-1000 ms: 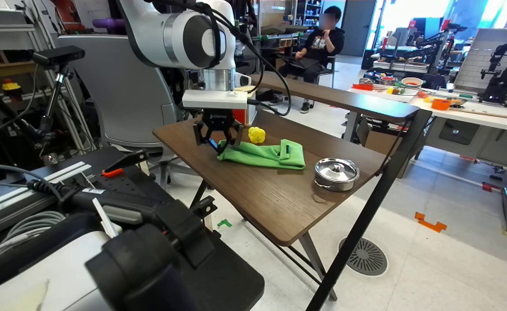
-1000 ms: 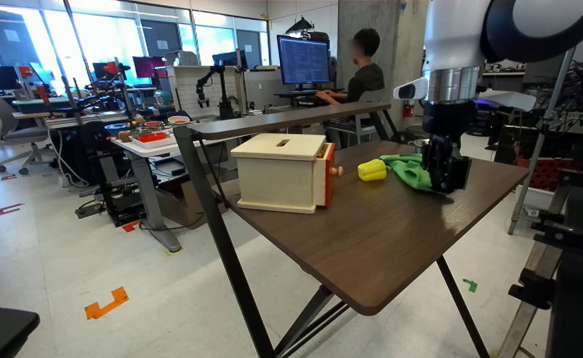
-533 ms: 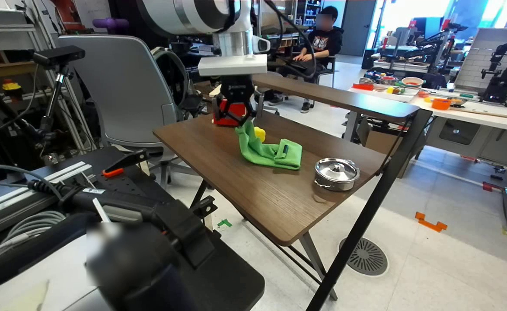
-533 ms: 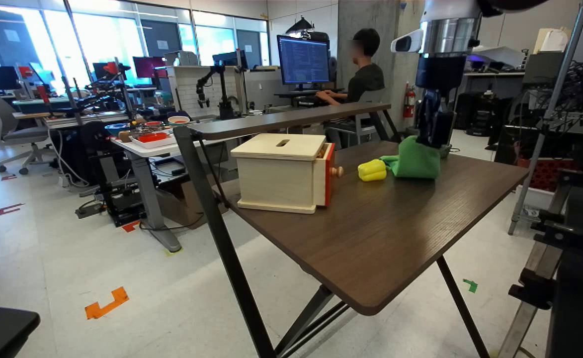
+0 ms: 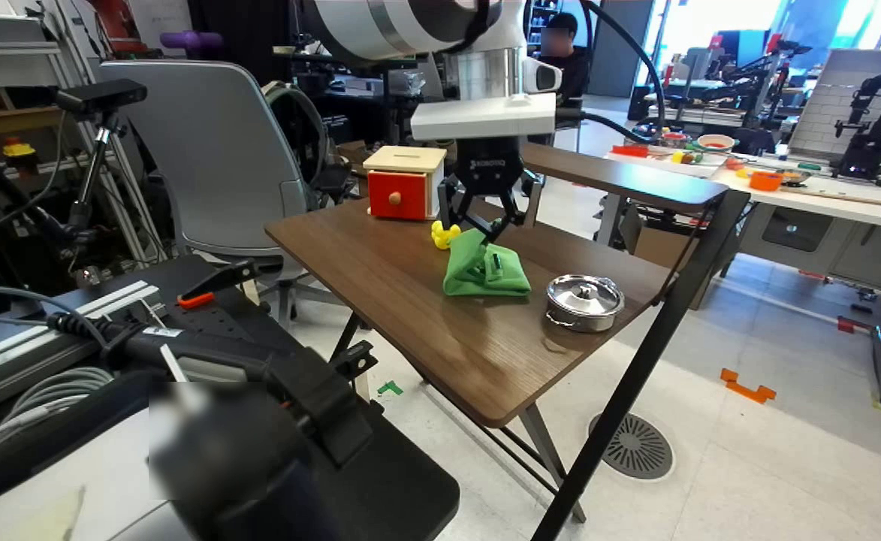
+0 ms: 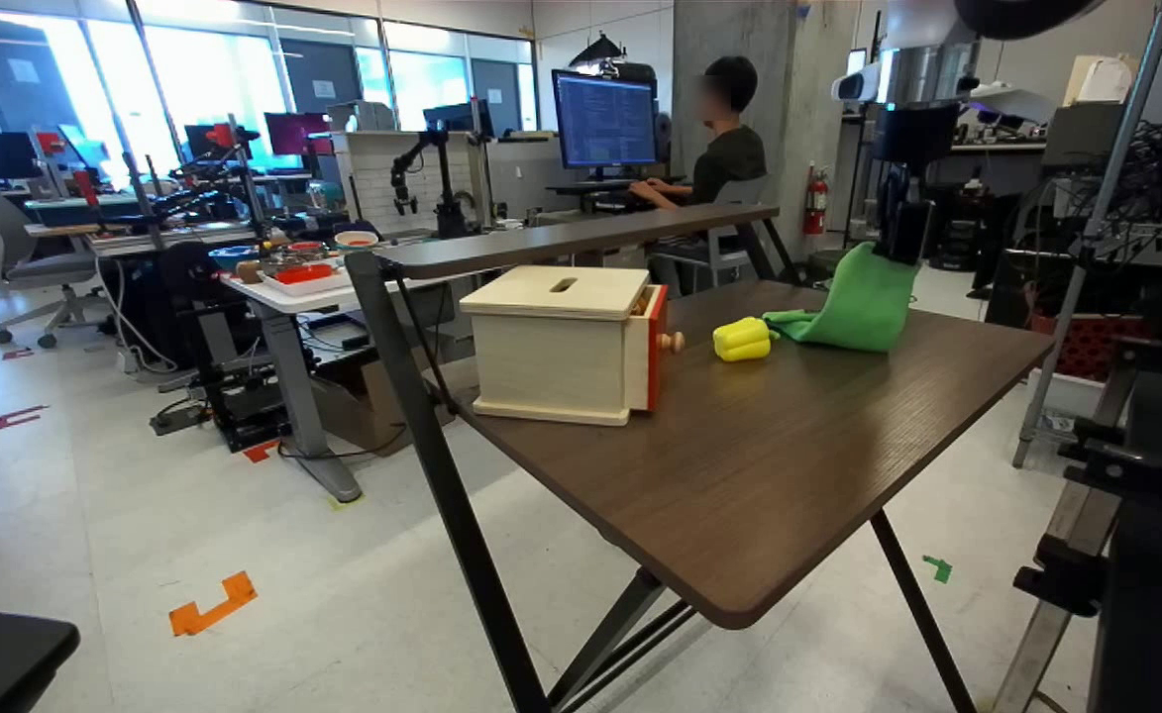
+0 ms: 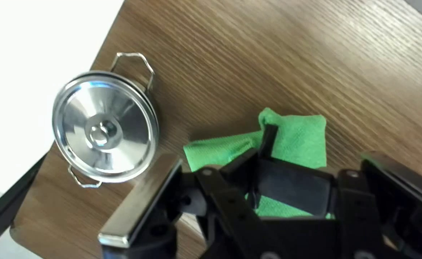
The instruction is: Fold the green towel
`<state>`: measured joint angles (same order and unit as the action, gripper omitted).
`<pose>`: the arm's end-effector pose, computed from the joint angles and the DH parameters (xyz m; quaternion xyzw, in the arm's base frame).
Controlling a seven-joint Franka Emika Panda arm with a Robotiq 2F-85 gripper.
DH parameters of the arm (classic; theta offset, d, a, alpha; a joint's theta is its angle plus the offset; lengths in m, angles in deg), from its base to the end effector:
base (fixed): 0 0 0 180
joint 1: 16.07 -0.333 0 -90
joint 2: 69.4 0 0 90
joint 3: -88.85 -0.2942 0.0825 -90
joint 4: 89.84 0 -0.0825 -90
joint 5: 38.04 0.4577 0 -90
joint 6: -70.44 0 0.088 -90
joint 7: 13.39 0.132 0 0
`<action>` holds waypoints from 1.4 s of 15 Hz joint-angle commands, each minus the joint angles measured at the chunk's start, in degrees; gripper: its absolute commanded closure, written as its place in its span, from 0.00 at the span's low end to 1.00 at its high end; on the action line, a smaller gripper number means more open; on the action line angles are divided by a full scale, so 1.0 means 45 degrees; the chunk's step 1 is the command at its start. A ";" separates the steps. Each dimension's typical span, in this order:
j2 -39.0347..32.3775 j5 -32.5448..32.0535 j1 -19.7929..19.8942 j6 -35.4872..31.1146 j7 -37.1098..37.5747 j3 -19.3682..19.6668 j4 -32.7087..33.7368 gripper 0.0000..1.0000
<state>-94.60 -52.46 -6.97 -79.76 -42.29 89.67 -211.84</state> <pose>0.6029 -0.1033 0.0967 0.9601 0.2700 0.0016 0.0729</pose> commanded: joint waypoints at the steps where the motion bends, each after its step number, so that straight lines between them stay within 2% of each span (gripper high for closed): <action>1: -0.1041 0.0056 0.0288 0.0473 -0.0168 0.0212 0.0909 1.00; 10: -0.2869 0.0045 0.0362 0.1471 -0.0080 0.0134 0.3250 1.00; 19: -0.4287 -0.0277 -0.0119 0.2298 0.0107 0.0241 0.4845 1.00; 20: -0.4411 -0.0291 -0.0173 0.2364 0.0149 0.0254 0.4946 0.75; 21: -0.4546 -0.0294 -0.0232 0.2402 0.0211 0.0269 0.5058 0.72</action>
<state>-112.65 -52.68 -6.98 -71.68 -42.27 90.54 -192.47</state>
